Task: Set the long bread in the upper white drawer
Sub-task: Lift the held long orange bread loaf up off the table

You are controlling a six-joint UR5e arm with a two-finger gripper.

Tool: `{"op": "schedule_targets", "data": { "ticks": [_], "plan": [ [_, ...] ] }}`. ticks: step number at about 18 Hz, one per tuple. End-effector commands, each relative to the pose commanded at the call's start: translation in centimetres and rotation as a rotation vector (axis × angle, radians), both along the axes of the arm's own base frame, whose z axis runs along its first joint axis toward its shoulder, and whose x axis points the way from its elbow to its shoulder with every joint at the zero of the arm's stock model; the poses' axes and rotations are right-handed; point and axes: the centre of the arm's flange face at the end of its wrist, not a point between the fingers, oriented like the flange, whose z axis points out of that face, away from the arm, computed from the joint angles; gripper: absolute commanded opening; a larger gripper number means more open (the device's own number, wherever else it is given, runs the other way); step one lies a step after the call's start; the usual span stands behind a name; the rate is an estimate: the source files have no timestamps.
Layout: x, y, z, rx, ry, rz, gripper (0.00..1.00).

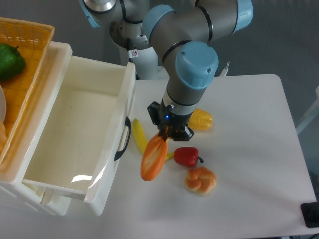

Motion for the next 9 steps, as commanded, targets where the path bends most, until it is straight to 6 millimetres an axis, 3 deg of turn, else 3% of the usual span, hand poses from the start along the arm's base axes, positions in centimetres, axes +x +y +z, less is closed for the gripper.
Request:
{"op": "schedule_targets", "data": {
  "ticks": [9],
  "plan": [
    [-0.55,-0.45,0.35,0.008,0.001,0.016,0.00]
  ]
}}
